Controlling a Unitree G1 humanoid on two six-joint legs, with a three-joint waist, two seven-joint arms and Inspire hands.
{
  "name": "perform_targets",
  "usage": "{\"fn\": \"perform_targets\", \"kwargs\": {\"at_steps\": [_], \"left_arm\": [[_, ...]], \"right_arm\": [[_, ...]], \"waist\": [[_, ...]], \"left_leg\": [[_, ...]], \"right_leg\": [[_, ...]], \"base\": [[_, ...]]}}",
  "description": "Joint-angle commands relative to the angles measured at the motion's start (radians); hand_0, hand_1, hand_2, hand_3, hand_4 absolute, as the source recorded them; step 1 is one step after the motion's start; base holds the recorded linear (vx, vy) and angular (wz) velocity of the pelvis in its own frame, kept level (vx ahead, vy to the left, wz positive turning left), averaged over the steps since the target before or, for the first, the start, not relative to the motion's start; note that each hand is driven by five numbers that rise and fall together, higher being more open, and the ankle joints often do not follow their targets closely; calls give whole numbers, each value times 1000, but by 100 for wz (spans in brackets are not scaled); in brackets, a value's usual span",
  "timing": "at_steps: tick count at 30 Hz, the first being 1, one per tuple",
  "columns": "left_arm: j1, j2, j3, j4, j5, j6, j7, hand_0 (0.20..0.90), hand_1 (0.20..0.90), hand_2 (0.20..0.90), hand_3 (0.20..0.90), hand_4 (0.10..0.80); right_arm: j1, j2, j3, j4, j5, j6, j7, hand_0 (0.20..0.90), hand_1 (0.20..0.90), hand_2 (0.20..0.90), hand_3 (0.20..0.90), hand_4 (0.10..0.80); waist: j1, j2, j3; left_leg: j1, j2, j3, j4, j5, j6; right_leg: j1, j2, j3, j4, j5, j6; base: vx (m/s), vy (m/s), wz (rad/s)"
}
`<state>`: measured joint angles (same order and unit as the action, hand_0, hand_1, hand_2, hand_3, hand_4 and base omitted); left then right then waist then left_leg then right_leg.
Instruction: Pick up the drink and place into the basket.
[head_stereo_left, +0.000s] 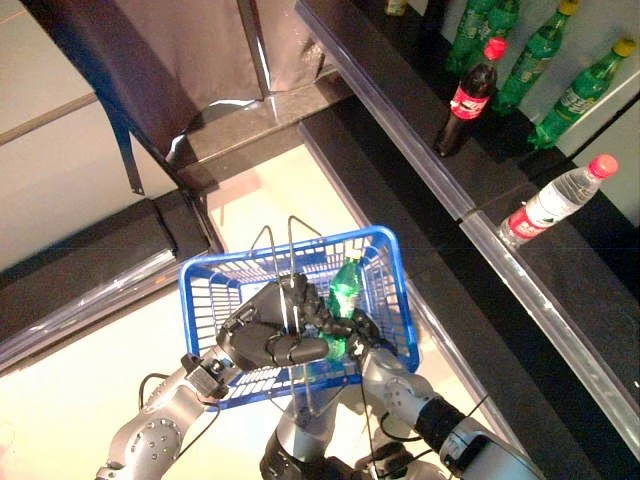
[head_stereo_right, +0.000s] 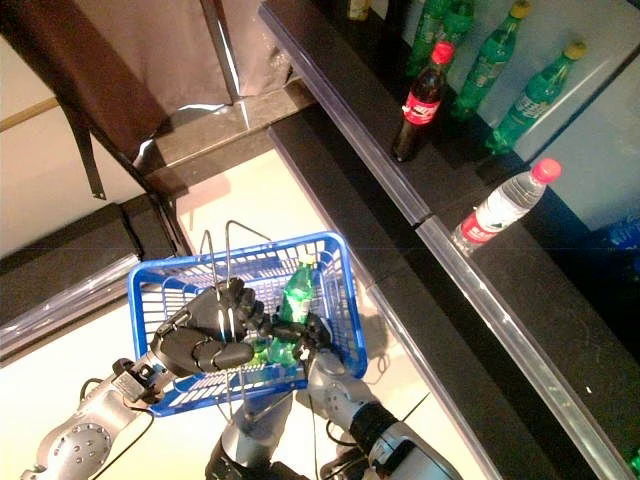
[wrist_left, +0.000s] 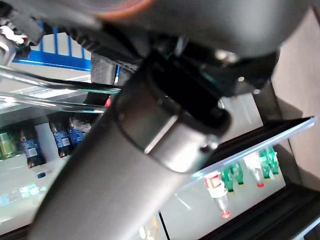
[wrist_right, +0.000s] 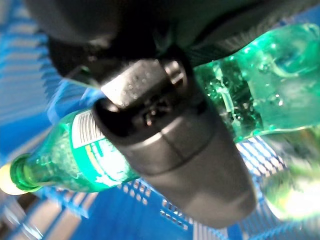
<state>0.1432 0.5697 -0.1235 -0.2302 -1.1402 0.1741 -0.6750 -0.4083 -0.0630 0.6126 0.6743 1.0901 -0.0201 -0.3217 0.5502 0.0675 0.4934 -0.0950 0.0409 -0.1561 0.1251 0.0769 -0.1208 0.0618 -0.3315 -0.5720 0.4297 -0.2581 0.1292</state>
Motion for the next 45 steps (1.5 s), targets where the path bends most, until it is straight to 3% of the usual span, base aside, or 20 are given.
{"fn": "perform_targets", "kwargs": {"at_steps": [1,10,11,12,13,14,23,30,34,36,40,45], "left_arm": [[-144,-63,7,-345,-180,-112,-207,300,300,300,200,100],[-148,-47,12,-345,-208,-83,-188,300,300,300,200,100],[-149,-43,14,-342,-215,-79,-183,300,300,300,200,100],[-152,-41,16,-340,-217,-76,-179,300,300,300,200,100],[-154,-39,17,-340,-218,-76,-177,300,300,300,200,100],[-153,-40,18,-337,-218,-71,-175,300,300,300,200,100],[-147,-59,19,-303,-172,-40,-120,300,300,300,200,100],[-101,-104,37,-255,-138,-33,-83,300,300,300,200,100],[-79,-123,39,-225,-84,-71,-83,300,300,300,200,100],[-57,-127,36,-201,-19,-151,-105,300,300,300,200,100],[-32,-140,43,-189,-13,-183,-82,300,300,300,200,100],[13,-169,45,-132,-7,-254,-18,300,300,300,200,100]], "right_arm": [[-71,167,5,-49,115,-65,113,300,300,300,200,100],[-116,179,-62,58,282,29,128,300,300,300,200,100],[-122,180,-74,76,299,41,135,354,354,354,263,163],[-128,182,-80,87,307,45,136,561,561,561,505,405],[-130,183,-82,89,307,46,133,620,620,620,573,473],[-136,181,-88,92,308,46,125,900,900,900,900,800],[-136,156,-90,16,281,-11,104,900,900,900,900,800],[-25,84,-44,-278,191,-44,93,900,900,900,900,800],[29,34,-27,-415,141,-37,109,900,900,900,900,800],[109,-49,-18,-572,91,-11,120,900,900,900,900,800],[198,-114,-24,-698,62,18,166,900,900,900,900,800],[354,-238,-53,-911,-35,59,254,900,900,900,900,800]], "waist": [[-8,-6,-159],[9,-15,-159],[10,-16,-160],[11,-17,-160],[11,-18,-160],[12,-20,-159],[3,-38,-154],[-37,-61,-149],[-63,-70,-147],[-100,-75,-142],[-134,-71,-146],[-204,-87,-154]], "left_leg": [[-64,-67,-44,86,-31,27],[-66,-71,-44,84,-30,31],[-64,-71,-44,83,-30,32],[-64,-71,-43,81,-29,33],[-63,-71,-43,80,-29,33],[-63,-71,-42,78,-28,33],[-57,-63,-29,69,-28,33],[-53,-45,6,60,-26,35],[-49,-37,26,55,-26,37],[-44,-26,57,49,-25,39],[-52,-19,82,42,-1,45],[-39,-3,139,38,-7,44]], "right_leg": [[54,123,-48,-125,120,-65],[60,123,-52,-129,126,-59],[60,123,-52,-128,125,-59],[60,123,-52,-128,126,-58],[60,123,-52,-128,126,-58],[59,123,-52,-129,128,-57],[58,126,-49,-132,134,-53],[44,129,-32,-132,138,-50],[34,132,-17,-133,140,-49],[21,136,5,-136,144,-47],[6,139,7,-152,172,-50],[-4,146,60,-176,184,-39]], "base": [[45,15,0],[29,-2,0],[41,-7,1],[33,-3,2],[24,-6,3],[0,0,0],[10,-9,4],[-12,-6,-3],[-36,2,-16],[-79,34,-4],[-84,41,-25],[-80,21,-23]]}}
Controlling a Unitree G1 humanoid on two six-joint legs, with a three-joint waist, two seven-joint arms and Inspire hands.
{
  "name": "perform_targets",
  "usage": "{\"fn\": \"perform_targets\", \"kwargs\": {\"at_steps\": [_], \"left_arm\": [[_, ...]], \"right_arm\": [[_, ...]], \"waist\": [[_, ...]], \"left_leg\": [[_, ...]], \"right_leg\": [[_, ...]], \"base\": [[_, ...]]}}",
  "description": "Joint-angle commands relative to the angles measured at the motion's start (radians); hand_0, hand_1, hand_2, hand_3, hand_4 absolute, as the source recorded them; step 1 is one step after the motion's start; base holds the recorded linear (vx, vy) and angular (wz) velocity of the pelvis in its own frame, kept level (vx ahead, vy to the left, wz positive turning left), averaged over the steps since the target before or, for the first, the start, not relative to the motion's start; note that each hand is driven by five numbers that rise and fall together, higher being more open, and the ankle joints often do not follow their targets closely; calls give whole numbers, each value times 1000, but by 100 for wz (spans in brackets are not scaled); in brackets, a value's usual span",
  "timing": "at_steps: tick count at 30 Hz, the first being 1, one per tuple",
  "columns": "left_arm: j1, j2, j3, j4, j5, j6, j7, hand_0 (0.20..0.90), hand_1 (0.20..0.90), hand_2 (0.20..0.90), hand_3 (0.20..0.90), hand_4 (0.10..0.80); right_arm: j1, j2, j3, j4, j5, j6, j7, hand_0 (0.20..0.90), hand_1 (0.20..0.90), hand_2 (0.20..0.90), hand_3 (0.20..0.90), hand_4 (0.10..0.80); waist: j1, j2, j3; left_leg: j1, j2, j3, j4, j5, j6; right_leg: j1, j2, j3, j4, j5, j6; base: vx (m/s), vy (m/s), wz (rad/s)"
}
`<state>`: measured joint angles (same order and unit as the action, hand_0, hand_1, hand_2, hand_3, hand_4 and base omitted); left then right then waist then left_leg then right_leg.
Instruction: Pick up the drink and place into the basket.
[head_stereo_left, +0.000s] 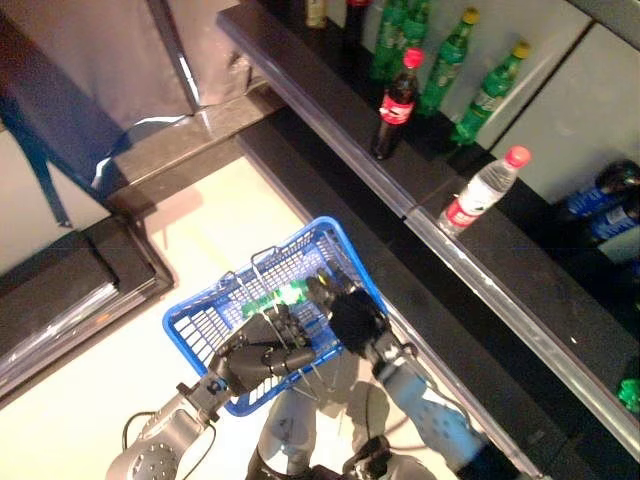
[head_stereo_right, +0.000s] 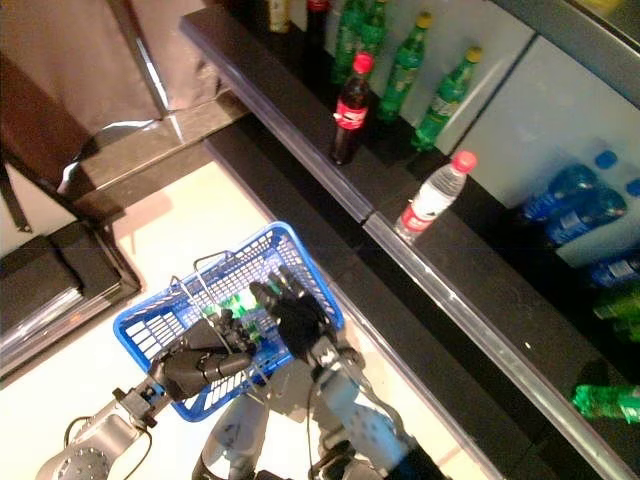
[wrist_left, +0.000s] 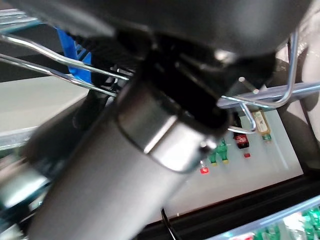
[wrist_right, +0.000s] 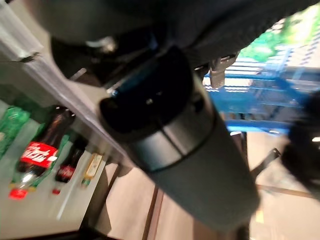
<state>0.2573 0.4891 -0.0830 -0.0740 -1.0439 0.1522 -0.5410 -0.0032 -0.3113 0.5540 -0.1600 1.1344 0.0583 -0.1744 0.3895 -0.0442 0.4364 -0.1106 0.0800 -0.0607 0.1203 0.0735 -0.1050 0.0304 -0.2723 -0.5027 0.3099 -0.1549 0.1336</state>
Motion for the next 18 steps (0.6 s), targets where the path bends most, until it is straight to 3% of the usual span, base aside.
{"fn": "perform_targets", "kwargs": {"at_steps": [1,12,18], "left_arm": [[-94,-92,7,-271,-103,-244,-148,300,300,300,200,100],[-36,-124,49,-76,-100,-328,-53,300,300,300,200,100],[-3,-166,105,240,-33,-434,95,300,300,300,200,100]], "right_arm": [[-35,-9,-8,-101,-90,-14,115,900,900,900,900,800],[84,-95,-199,-207,-165,-69,275,900,900,900,900,800],[196,-91,-307,-139,-224,-61,331,900,900,900,900,800]], "waist": [[-55,22,-101],[-179,14,-172],[-283,10,-230]], "left_leg": [[-19,-39,54,42,-5,27],[48,9,159,7,-11,23],[121,50,261,-53,-14,18]], "right_leg": [[27,88,1,-62,83,-41],[26,105,109,-109,96,-31],[25,105,195,-142,101,-21]], "base": [[-54,7,-34],[-19,22,-29],[-21,2,-40]]}}
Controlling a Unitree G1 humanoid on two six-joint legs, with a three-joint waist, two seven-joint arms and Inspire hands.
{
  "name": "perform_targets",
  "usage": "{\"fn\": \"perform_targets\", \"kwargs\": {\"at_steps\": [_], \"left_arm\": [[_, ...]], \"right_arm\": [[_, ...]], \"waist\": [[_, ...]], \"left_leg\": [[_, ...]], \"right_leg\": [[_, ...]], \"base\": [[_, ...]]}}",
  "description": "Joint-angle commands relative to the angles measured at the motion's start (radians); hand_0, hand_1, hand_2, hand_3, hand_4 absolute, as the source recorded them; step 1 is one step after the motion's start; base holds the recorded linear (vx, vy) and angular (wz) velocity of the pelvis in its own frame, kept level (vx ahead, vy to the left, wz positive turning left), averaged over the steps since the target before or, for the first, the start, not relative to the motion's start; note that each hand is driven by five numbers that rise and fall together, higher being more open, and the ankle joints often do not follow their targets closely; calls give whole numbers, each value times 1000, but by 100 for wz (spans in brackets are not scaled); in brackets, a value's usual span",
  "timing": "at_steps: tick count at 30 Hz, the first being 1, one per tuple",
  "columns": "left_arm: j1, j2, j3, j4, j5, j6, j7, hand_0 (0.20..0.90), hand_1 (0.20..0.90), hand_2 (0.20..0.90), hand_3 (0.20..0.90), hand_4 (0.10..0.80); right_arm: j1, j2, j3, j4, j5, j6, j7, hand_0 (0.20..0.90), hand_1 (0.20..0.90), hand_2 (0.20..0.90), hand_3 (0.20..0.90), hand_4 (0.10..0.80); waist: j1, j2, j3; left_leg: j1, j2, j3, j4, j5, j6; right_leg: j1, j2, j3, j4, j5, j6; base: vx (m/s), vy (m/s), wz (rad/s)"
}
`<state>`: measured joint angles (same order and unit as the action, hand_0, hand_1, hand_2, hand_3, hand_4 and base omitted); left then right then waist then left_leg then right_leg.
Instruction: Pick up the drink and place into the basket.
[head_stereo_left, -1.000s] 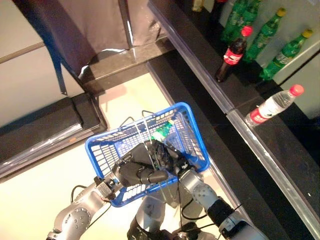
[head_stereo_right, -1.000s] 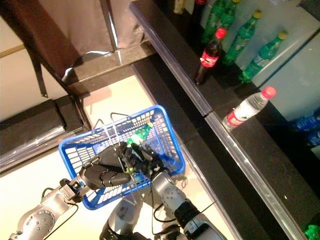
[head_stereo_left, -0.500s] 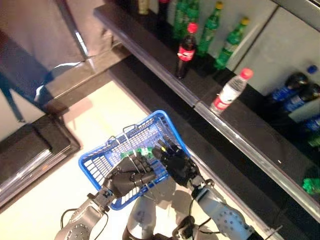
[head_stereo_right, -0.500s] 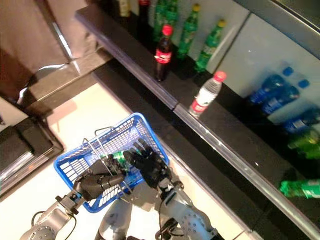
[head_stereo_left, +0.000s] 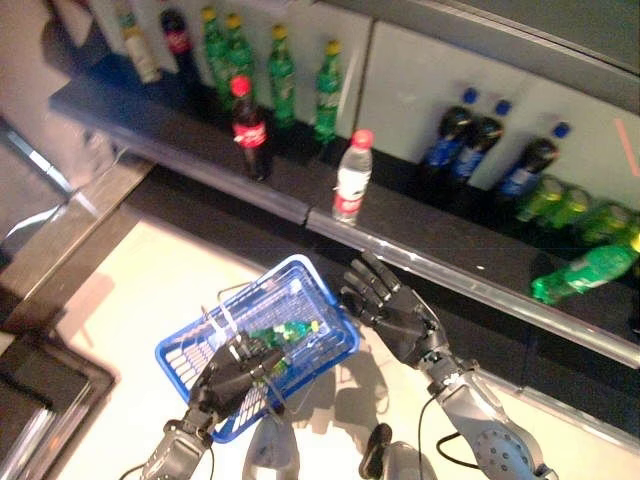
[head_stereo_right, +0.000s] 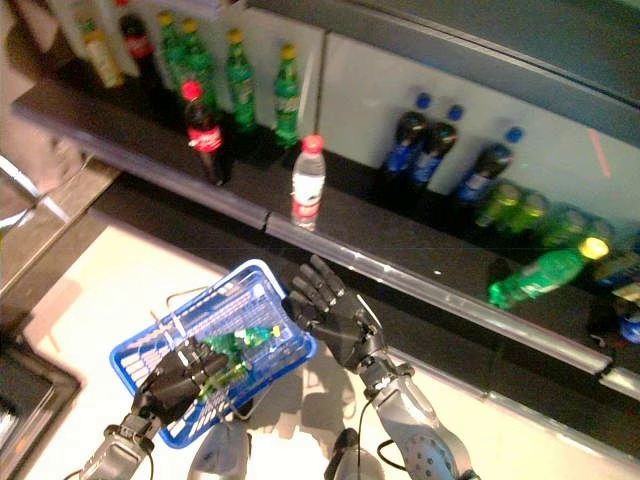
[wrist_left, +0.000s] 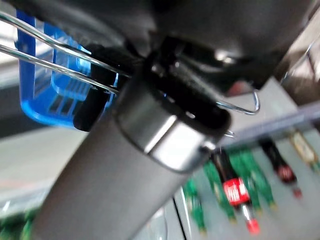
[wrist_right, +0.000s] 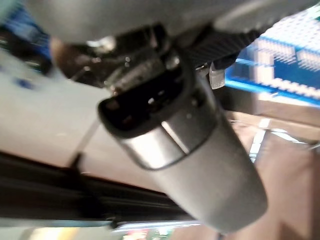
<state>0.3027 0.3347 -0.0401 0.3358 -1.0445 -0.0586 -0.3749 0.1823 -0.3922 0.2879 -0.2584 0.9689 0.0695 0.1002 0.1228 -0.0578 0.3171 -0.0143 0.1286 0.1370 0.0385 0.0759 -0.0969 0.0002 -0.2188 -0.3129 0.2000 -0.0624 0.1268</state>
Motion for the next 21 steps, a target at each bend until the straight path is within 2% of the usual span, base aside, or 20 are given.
{"fn": "perform_targets", "kwargs": {"at_steps": [1,2,5,7,9,11,14,16,18,19,20,21], "left_arm": [[-47,-14,63,-158,-30,-226,-63,300,300,300,200,100],[-43,-29,72,-89,-34,-251,-27,300,300,300,200,100],[-45,-46,88,-23,-36,-258,31,300,300,300,200,100],[-63,-61,102,67,-56,-260,114,300,300,300,200,100],[-82,-71,109,127,-55,-259,150,300,300,300,200,100],[-92,-84,106,172,-35,-266,178,300,300,300,200,100],[-111,-119,113,292,-45,-284,213,300,300,300,200,100],[-116,-125,119,312,-46,-284,230,300,300,300,200,100],[-121,-139,134,353,-67,-288,246,300,300,300,200,100],[-129,-157,154,391,-93,-293,249,300,300,300,200,100],[-130,-164,163,405,-123,-294,253,300,300,300,200,100],[-130,-166,166,409,-131,-293,256,300,300,300,200,100]], "right_arm": [[16,-9,-44,-34,-69,-70,54,900,900,900,900,800],[47,-5,-71,14,-108,-72,52,900,900,900,900,800],[81,-2,-108,95,-172,-81,41,900,900,900,900,800],[110,10,-141,223,-240,-96,30,900,900,900,900,800],[113,14,-140,311,-331,-113,-14,900,900,900,900,800],[114,21,-136,370,-337,-102,-52,900,900,900,900,800],[94,65,-133,568,-374,-123,-123,900,900,900,900,800],[85,72,-132,603,-372,-115,-135,900,900,900,900,800],[69,91,-136,700,-404,-106,-166,900,900,900,900,800],[46,91,-142,793,-496,-113,-180,900,900,900,900,800],[40,88,-141,831,-518,-101,-191,900,900,900,900,800],[38,88,-141,838,-518,-94,-195,900,900,900,900,800]], "waist": [[-20,23,-113],[-44,19,-123],[-74,17,-135],[-109,18,-148],[-126,21,-153],[-135,25,-155],[-144,38,-155],[-145,41,-154],[-147,48,-155],[-145,56,-153],[-143,58,-149],[-141,60,-151]], "left_leg": [[27,3,68,26,-16,10],[42,12,91,11,-16,8],[59,24,120,-6,-15,5],[76,38,151,-23,-14,-1],[84,45,161,-28,-14,-5],[89,50,167,-30,-15,-6],[98,65,168,-31,-11,-17],[100,72,170,-36,-4,-23],[99,98,187,-49,25,-42],[83,140,205,-53,93,-66],[73,158,200,-51,130,-78],[66,163,199,-49,139,-80]], "right_leg": [[55,52,9,-35,9,-13],[56,52,27,-48,14,-11],[55,54,47,-60,18,-10],[55,58,68,-71,19,-8],[55,60,72,-71,17,-10],[55,61,73,-70,15,-14],[60,75,69,-66,7,-31],[61,79,67,-68,6,-37],[66,88,60,-81,9,-45],[76,101,47,-110,17,-56],[83,108,45,-121,18,-60],[81,112,46,-125,21,-62]], "base": [[-30,-34,-39],[-36,-45,-37],[-44,-57,-42],[-60,-91,-36],[-54,-106,-28],[-58,-132,-27],[-63,-184,-14],[-50,-166,-4],[-74,-223,-1],[-97,-210,-4],[-109,-209,-3],[-147,-174,-3]]}}
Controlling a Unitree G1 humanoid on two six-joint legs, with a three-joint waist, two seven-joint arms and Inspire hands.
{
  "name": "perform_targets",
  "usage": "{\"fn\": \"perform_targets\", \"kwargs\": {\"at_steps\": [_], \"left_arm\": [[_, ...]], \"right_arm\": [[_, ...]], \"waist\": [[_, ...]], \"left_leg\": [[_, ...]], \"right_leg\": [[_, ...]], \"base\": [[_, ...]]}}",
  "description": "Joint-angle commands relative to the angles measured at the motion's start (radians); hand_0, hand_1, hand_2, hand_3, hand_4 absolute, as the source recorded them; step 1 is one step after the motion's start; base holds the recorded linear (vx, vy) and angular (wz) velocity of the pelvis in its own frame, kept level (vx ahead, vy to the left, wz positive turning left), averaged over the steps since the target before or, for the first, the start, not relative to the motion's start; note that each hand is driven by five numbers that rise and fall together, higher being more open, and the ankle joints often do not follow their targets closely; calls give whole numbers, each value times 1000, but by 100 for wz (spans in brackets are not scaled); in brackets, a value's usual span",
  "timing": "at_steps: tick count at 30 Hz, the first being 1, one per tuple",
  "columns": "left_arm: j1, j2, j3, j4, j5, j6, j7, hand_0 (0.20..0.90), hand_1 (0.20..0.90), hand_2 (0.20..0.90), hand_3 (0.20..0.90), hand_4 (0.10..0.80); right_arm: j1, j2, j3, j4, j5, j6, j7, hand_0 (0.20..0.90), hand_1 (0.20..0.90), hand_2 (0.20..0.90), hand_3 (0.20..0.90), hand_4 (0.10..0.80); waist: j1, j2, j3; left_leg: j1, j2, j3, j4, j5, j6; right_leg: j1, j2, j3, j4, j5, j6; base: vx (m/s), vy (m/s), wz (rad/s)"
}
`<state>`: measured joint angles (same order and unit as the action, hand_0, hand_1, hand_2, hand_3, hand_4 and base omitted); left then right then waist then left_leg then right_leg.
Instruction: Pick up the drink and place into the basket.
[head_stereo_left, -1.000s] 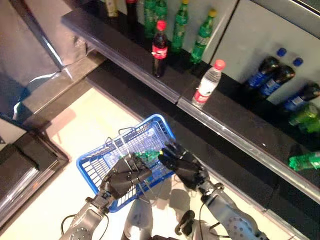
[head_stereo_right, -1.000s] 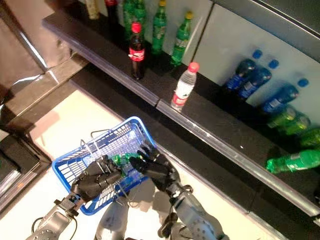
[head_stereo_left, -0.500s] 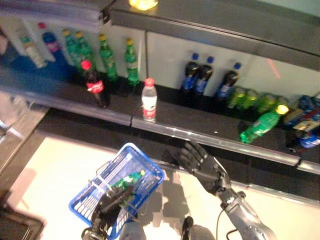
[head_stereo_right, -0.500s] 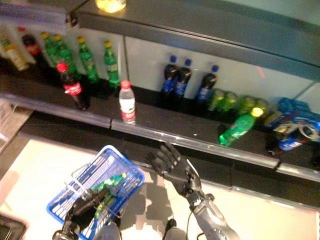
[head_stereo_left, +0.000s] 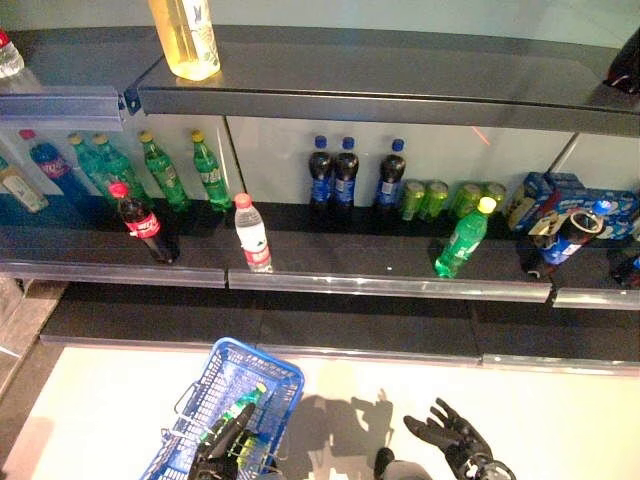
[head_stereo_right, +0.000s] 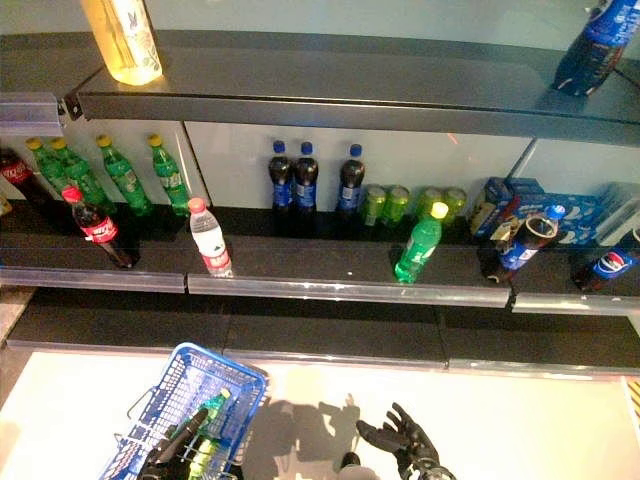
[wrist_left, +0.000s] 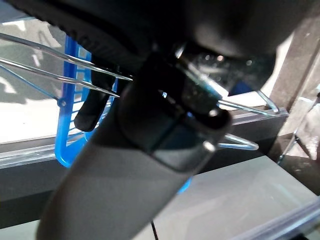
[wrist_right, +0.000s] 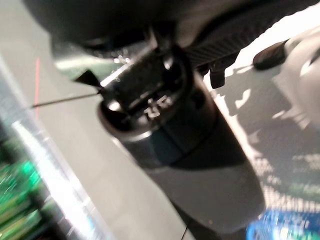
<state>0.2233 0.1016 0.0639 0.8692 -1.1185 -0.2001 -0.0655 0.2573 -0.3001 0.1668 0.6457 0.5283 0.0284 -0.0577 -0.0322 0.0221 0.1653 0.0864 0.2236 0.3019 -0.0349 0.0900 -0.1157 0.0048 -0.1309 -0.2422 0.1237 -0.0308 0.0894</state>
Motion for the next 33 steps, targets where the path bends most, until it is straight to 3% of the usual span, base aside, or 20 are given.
{"fn": "perform_targets", "kwargs": {"at_steps": [1,4,5,7,9,12,14,15,17,18,21,23,24,25,27,28,29,30,31,33], "left_arm": [[-61,57,80,-94,-76,-147,-52,300,300,300,200,100],[-92,30,94,-41,-109,-165,-42,300,300,300,200,100],[-100,24,102,-22,-131,-173,-41,300,300,300,200,100],[-104,14,115,1,-156,-175,-46,300,300,300,200,100],[-106,18,109,14,-139,-160,-49,300,300,300,200,100],[-124,38,79,17,-108,-143,-11,300,300,300,200,100],[-134,51,69,25,-91,-144,4,300,300,300,200,100],[-138,61,57,31,-75,-145,9,300,300,300,200,100],[-150,87,32,63,-64,-146,8,300,300,300,200,100],[-151,88,32,63,-64,-146,8,300,300,300,200,100],[-156,90,58,98,-57,-137,1,300,300,300,200,100],[-165,91,67,146,-62,-143,-12,300,300,300,200,100],[-165,91,67,147,-61,-143,-12,300,300,300,200,100],[-173,95,74,162,-47,-138,-8,300,300,300,200,100],[-173,94,81,156,-41,-135,12,300,300,300,200,100],[-164,97,99,137,-44,-129,47,300,300,300,200,100],[-156,99,113,134,-46,-129,62,300,300,300,200,100],[-150,100,120,129,-46,-128,69,300,300,300,200,100],[-137,101,125,115,-78,-136,75,300,300,300,200,100],[-125,101,139,86,-95,-126,79,300,300,300,200,100]], "right_arm": [[-54,0,-25,8,-74,-44,-46,900,900,900,900,800],[-106,4,-23,155,-131,-53,-63,900,900,900,900,800],[-129,-1,-25,231,-150,-55,-58,900,900,900,900,800],[-146,-2,-32,299,-167,-32,-82,900,900,900,900,800],[-141,-1,-37,342,-207,-16,-113,900,900,900,900,800],[-143,13,-17,379,-268,-39,-155,900,900,900,900,800],[-148,26,0,372,-234,-30,-166,900,900,900,900,800],[-150,37,6,373,-221,-30,-162,900,900,900,900,800],[-152,61,26,396,-266,-59,-153,900,900,900,900,800],[-152,62,26,396,-266,-59,-153,900,900,900,900,800],[-171,75,41,433,-238,-60,-149,900,900,900,900,800],[-198,83,39,484,-271,-49,-144,900,900,900,900,800],[-200,83,39,485,-272,-48,-144,900,900,900,900,800],[-215,85,48,510,-287,-40,-143,900,900,900,900,800],[-229,88,60,515,-307,-21,-149,900,900,900,900,800],[-247,86,79,507,-341,16,-145,900,900,900,900,800],[-253,86,88,507,-361,35,-136,900,900,900,900,800],[-255,86,92,506,-374,48,-133,900,900,900,900,800],[-252,81,109,481,-412,81,-121,900,900,900,900,800],[-240,68,121,452,-386,81,-97,900,900,900,900,800]], "waist": [[13,-27,5],[18,-61,1],[31,-73,-3],[40,-68,-8],[28,-50,-23],[5,-34,-28],[0,-33,-21],[-2,-36,-13],[-25,-43,0],[-25,-46,-3],[3,-43,-4],[18,-30,-14],[19,-30,-17],[38,-26,-25],[54,-24,-28],[89,-26,-27],[101,-29,-37],[106,-29,-35],[105,-42,-33],[114,-58,-25]], "left_leg": [[-54,64,19,93,123,-58],[-71,-66,-3,295,-57,-1],[-99,-171,-38,428,-149,27],[-101,-266,-71,494,-201,46],[-62,-301,-62,441,-199,46],[63,-303,-41,211,-276,80],[93,-298,-51,127,-279,94],[96,-297,-77,93,-271,102],[78,-286,-117,57,-246,130],[74,-288,-117,57,-244,130],[53,-268,-79,58,-220,133],[35,-254,-82,73,-209,156],[30,-254,-82,73,-207,156],[18,-241,-95,90,-207,158],[21,-221,-90,96,-209,150],[38,-170,-51,107,-204,116],[52,-144,-35,105,-212,95],[63,-129,-24,104,-210,84],[57,-80,-7,128,-188,61],[26,-30,3,202,-147,32]], "right_leg": [[76,27,-21,-58,-7,-34],[64,-7,-26,-102,21,-42],[62,-17,-36,-131,39,-42],[49,-8,-41,-143,61,-36],[19,14,-57,-140,83,-30],[-49,30,-65,-115,122,10],[-83,43,-58,-96,134,26],[-112,48,-39,-73,141,36],[-151,70,79,-15,139,44],[-154,69,80,-16,142,44],[-139,13,42,36,139,59],[-116,-35,83,97,122,63],[-118,-36,84,95,125,62],[-109,-93,87,114,144,61],[-96,-131,68,108,147,68],[-43,-166,-49,46,110,79],[-16,-165,-88,12,86,94],[3,-157,-105,-9,83,94],[5,-115,-91,-11,66,63],[35,-72,-94,-38,48,33]], "base": [[-175,-176,-5],[-219,-196,-12],[-223,-157,-17],[-225,-114,-85],[-184,-29,-91],[-150,24,22],[-172,-61,34],[-241,-137,-1],[-246,-164,-13],[-237,-174,3],[-217,-182,-8],[-221,-339,-47],[-231,-526,-48],[-113,-356,-23],[-75,-509,-38],[67,-631,-51],[118,-607,-80],[101,-558,-98],[40,-510,-141],[76,-560,-104]]}}
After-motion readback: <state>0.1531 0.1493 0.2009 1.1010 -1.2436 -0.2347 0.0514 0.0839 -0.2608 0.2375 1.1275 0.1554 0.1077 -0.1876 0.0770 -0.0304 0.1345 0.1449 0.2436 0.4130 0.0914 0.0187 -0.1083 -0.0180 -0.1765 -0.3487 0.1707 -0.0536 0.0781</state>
